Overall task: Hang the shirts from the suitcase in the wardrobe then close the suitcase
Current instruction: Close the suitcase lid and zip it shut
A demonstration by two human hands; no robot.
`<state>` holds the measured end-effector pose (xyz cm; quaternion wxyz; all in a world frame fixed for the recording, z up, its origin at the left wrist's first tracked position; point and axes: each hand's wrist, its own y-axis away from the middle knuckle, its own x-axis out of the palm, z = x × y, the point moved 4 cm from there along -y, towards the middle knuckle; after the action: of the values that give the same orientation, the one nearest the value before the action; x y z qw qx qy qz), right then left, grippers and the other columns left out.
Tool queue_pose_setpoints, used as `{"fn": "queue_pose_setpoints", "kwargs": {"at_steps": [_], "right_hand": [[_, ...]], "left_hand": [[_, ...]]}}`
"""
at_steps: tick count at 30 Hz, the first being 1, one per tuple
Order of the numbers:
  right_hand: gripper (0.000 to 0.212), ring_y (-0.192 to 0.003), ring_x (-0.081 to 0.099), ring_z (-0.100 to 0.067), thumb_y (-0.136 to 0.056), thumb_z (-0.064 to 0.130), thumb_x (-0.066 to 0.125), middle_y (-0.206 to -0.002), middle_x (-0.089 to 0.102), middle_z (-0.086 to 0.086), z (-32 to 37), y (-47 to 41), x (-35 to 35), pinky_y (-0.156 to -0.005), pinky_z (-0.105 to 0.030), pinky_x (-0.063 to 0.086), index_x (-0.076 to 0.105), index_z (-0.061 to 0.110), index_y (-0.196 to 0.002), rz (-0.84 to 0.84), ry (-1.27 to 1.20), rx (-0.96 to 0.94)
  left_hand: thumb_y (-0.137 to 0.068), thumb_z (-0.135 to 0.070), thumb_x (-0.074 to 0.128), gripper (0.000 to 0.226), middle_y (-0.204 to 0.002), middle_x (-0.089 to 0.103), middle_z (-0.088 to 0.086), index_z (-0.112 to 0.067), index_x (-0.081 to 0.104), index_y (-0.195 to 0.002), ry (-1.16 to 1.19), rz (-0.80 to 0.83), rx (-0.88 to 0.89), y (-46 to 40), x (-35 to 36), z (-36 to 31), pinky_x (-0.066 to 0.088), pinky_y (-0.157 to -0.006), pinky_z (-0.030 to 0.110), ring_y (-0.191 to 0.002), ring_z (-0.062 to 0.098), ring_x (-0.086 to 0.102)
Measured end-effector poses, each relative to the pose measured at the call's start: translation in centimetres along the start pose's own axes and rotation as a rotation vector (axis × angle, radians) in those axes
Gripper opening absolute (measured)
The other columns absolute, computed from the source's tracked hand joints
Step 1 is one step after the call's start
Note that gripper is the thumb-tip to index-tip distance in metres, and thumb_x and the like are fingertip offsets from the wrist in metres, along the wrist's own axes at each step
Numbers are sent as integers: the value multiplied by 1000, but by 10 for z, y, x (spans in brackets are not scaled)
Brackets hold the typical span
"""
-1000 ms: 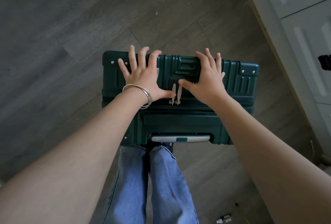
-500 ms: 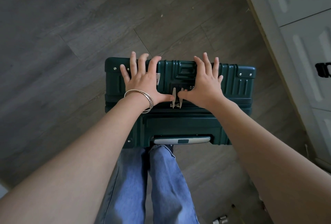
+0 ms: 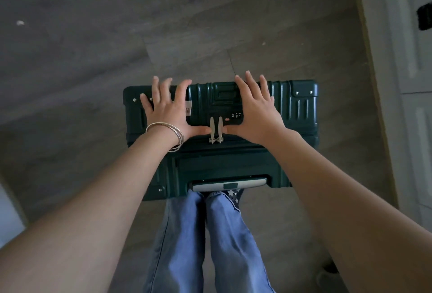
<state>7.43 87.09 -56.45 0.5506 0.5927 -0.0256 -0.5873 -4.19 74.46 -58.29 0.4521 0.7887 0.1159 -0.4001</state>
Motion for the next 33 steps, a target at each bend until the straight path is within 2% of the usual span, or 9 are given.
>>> {"fn": "queue_pose_setpoints", "kwargs": {"at_steps": [4, 10, 15, 18, 22, 25, 33], "right_hand": [[114, -146, -17, -27, -73, 36, 77, -160, -12, 0, 56, -10, 12, -119, -50, 13, -5, 23, -151, 52, 159, -149], [109, -146, -17, -27, -78, 38, 73, -159, -15, 0, 137, -14, 48, -119, -46, 12, -8, 25, -150, 64, 379, -306], [109, -147, -14, -26, -77, 40, 73, -160, -12, 2, 204, 2, 93, -118, -46, 15, -8, 25, -150, 98, 518, -445], [109, -147, -13, -27, -78, 40, 73, -160, -11, 2, 234, 18, 123, -119, -47, 17, -7, 24, -150, 118, 596, -511], [110, -147, -8, -29, -77, 47, 71, -160, -6, -1, 277, 55, 179, -117, -48, 21, -7, 22, -150, 136, 729, -656], [111, -147, -4, -30, -76, 51, 69, -160, -2, -3, 303, 89, 224, -116, -53, 14, -8, 21, -150, 146, 833, -741], [111, -145, 7, -34, -74, 56, 68, -156, 10, -9, 339, 182, 341, -116, -50, 20, -3, 17, -150, 137, 947, -904]], "left_hand": [[-54, -59, 77, 114, -156, -2, 12, -34, 11, -144, 93, -50, -141, 23, -8, 62, -5, -113, 57, -143, 32, -17], [-66, -56, 71, 108, -156, -15, 7, -36, 2, -146, 212, -168, -428, 81, 0, 136, 1, -113, 59, -142, 34, -20], [-73, -54, 66, 98, -156, -20, -2, -41, 0, -145, 324, -231, -666, 158, 37, 201, 9, -112, 63, -143, 34, -16], [-74, -53, 65, 95, -155, -22, -9, -47, -1, -142, 464, -240, -726, 199, 62, 231, 16, -110, 65, -144, 30, -15], [-63, -58, 72, 111, -151, -30, -16, -53, -9, -139, 604, -194, -817, 266, 101, 271, 14, -109, 67, -143, 25, -23], [-57, -57, 76, 119, -149, -33, -18, -54, -11, -138, 687, -197, -880, 314, 134, 297, 12, -108, 69, -142, 24, -26], [-59, -54, 77, 116, -154, -23, -9, -49, -5, -141, 683, -262, -1034, 432, 212, 349, 9, -109, 68, -144, 27, -17]]}}
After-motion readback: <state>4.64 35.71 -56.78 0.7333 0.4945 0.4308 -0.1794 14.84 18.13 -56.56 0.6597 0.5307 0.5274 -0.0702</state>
